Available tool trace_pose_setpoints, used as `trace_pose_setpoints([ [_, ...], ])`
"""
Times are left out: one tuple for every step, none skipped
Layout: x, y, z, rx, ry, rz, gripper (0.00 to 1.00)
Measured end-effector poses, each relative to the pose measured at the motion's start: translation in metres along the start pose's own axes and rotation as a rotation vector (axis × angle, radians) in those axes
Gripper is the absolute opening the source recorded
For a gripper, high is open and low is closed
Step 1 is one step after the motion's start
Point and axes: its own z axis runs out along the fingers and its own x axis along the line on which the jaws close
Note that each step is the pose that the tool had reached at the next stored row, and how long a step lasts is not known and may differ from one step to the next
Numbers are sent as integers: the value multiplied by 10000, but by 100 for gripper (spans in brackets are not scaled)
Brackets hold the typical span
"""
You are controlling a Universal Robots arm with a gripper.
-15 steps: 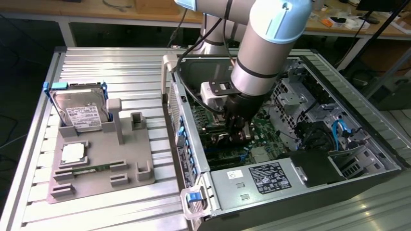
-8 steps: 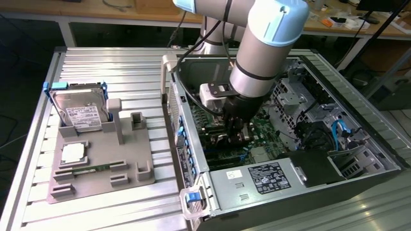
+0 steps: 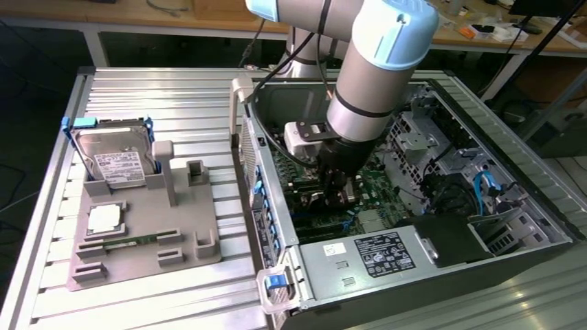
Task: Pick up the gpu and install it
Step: 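Insert the gpu into the slot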
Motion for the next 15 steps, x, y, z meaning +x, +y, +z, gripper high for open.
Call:
trace_pose_setpoints([
  [-1, 0, 1, 2, -3, 0, 27],
  [-1, 0, 1, 1, -3, 0, 27],
  [-1, 0, 2, 2, -3, 0, 27],
  [-1, 0, 1, 1, -3, 0, 27],
  [-1, 0, 1, 1, -3, 0, 27],
  [-1, 0, 2, 2, -3, 0, 27],
  [-1, 0, 2, 2, -4, 0, 27],
  [-5, -1, 16, 20, -42, 2, 28],
  [-4, -1, 15, 16, -31, 2, 28],
  [-2, 0, 5, 7, -11, 1, 34],
  [-1, 0, 0, 1, -3, 1, 34],
  [-1, 0, -5, 1, 0, 0, 34],
  [-1, 0, -12, 3, -3, 0, 34],
  [-1, 0, -22, 2, -2, 0, 34],
  [-1, 0, -37, 4, -3, 0, 34],
])
